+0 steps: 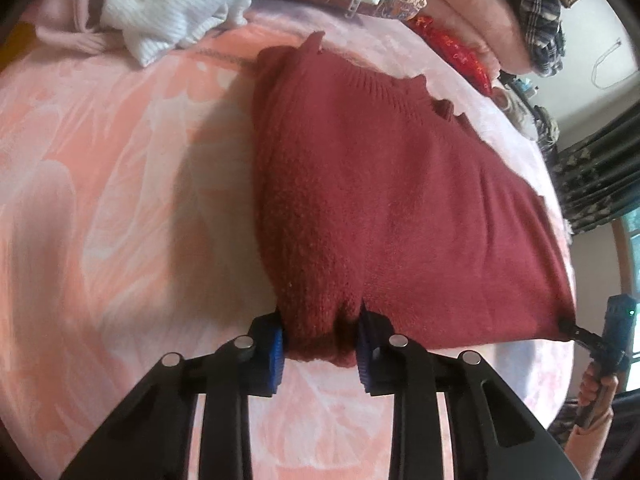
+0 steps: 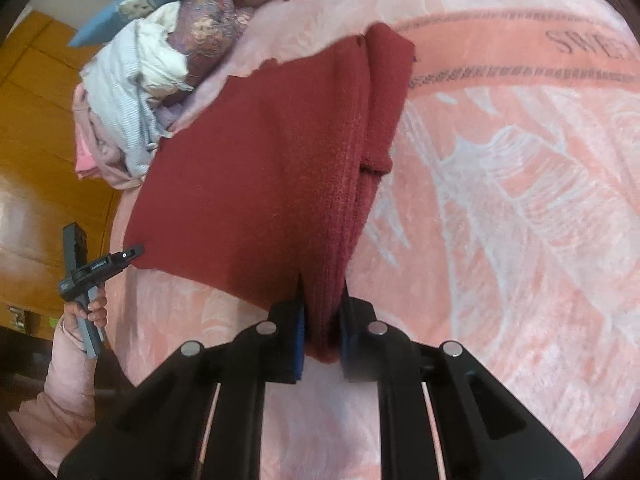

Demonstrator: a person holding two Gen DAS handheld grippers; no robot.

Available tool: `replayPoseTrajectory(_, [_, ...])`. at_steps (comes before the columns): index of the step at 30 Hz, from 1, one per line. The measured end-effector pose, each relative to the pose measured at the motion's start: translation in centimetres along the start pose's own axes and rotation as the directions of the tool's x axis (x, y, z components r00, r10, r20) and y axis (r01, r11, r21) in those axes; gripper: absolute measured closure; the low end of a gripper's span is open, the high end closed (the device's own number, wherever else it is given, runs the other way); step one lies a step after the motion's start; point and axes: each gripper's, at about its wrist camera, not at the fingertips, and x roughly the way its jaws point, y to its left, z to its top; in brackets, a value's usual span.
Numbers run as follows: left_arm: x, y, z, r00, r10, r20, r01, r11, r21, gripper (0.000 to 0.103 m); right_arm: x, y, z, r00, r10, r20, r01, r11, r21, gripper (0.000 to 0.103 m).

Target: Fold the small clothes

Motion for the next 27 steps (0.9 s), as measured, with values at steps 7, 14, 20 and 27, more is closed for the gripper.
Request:
replayPoseTrajectory(7, [2.7,1.0,-1.2,0.998,0.023,-0.066,-0.024,1.0,-0.003,0.074,4.5,-3.1,-0.8,0.992,-0.064,-0.104,0.071,0.995,0.064,0.091])
replayPoseTrajectory(14, [1.6,-1.0,-0.9,0.994,0.102,-0.037,-0.099,0.993,0.066,0.056,1.8,-1.3,0.6,0.985,-0.167,-0.039,0.166,0.986,-0.034,0.067])
replayPoseTrajectory(20, [-2.5,-3.5,1.9,0.962,0.208,0.174,-0.229,0.967,0.108,0.051,0.0,0.3,6.3,0.984,-0.164,0.073,0.168,0.984,-0.06,0.065])
replayPoseTrajectory(27, [0.5,-8.3,5.3,0.979,0.091,0.18,-0.125,0.975,0.184,0.053,4.6,-1.0,15.5,0.971,-0.232,0.064,0.232,0.973,-0.002,0.054])
